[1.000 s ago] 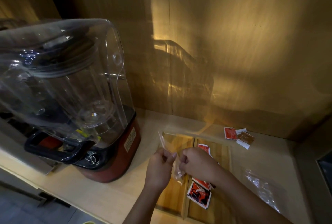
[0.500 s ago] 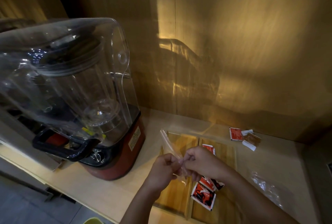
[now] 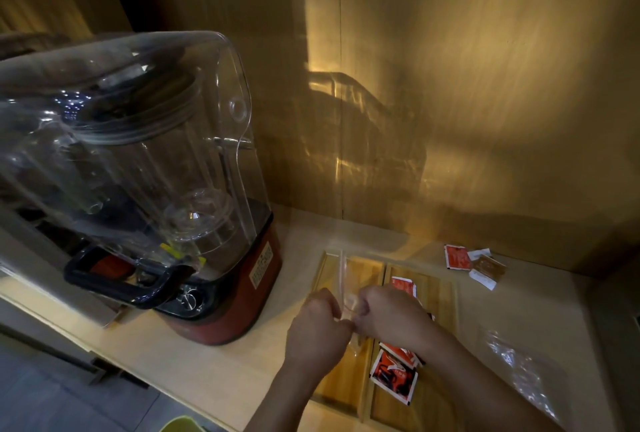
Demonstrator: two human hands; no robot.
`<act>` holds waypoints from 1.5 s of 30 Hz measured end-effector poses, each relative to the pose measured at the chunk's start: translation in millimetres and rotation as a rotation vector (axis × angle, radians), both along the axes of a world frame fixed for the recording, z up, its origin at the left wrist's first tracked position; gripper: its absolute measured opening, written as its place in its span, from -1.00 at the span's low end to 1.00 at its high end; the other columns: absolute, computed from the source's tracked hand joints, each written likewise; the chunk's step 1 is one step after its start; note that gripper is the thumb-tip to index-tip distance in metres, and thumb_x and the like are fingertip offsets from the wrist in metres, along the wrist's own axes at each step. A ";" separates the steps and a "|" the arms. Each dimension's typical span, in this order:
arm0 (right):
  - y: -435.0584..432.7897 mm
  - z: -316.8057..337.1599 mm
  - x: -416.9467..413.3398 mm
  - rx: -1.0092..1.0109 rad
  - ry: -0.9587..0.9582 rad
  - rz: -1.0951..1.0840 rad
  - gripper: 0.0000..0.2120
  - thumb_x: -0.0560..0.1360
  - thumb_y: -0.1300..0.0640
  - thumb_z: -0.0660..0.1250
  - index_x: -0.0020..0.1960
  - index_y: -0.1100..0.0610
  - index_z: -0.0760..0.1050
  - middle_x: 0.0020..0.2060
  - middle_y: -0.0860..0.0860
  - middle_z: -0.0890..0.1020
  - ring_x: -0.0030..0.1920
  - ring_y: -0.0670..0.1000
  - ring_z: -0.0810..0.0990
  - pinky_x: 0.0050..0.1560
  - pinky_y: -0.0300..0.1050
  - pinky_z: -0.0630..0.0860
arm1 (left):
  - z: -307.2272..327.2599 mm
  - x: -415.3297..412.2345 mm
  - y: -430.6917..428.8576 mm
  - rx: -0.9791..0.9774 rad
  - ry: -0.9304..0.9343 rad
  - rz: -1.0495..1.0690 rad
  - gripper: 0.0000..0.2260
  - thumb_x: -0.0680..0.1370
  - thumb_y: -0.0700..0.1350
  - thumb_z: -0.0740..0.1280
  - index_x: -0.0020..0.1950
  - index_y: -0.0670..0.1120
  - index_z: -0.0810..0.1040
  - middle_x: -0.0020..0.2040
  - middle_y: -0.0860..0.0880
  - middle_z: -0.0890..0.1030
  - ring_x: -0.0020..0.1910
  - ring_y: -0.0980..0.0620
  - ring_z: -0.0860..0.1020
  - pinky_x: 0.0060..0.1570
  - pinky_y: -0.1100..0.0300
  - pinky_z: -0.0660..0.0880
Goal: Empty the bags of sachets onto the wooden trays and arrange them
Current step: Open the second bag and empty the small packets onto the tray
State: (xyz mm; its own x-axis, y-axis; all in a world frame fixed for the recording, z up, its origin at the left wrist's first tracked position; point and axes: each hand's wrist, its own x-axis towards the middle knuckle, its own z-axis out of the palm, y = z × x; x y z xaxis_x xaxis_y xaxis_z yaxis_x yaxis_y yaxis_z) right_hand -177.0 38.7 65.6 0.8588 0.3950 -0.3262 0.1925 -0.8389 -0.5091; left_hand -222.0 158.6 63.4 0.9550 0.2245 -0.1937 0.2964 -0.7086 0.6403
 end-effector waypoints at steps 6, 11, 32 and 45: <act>4.3 -5.6 -4.5 0.152 0.031 0.075 -0.91 0.47 0.13 0.28 -0.09 0.15 0.48 -0.20 0.06 0.58 -0.16 0.07 0.58 -0.20 -0.03 0.46 | -7.0 -2.8 3.1 -0.114 0.000 -0.010 -0.74 0.42 -0.29 0.28 0.05 -0.02 0.43 -0.08 -0.03 0.64 -0.11 -0.02 0.61 -0.22 0.11 0.50; 3.0 -7.8 -3.6 0.133 -0.110 -0.021 -0.78 0.49 0.00 0.23 -0.21 0.13 0.50 -0.29 0.06 0.64 -0.24 0.07 0.61 -0.20 0.00 0.52 | -8.4 -4.0 10.1 -0.082 -0.128 0.066 -0.92 0.50 -0.09 0.33 -0.19 0.00 0.50 -0.28 -0.02 0.62 -0.21 -0.04 0.61 -0.24 0.07 0.50; 4.1 -2.2 -6.0 0.024 -0.220 0.080 -0.79 0.48 -0.07 0.28 -0.19 0.07 0.45 -0.23 -0.02 0.57 -0.17 0.03 0.56 -0.12 -0.05 0.48 | -3.2 -9.9 19.4 0.076 -0.161 0.032 -0.88 0.47 0.05 0.37 -0.08 0.02 0.55 -0.31 0.09 0.52 -0.17 0.00 0.61 -0.26 0.13 0.49; -8.4 4.1 -5.9 0.033 -0.350 -0.198 -0.67 0.52 -0.01 0.16 -0.40 0.04 0.32 -0.40 -0.01 0.49 -0.25 0.08 0.60 -0.23 -0.10 0.42 | -4.1 -12.4 37.7 0.078 -0.219 0.202 -0.91 0.50 0.00 0.29 -0.16 0.02 0.44 -0.30 0.00 0.64 -0.26 -0.03 0.62 -0.20 0.00 0.58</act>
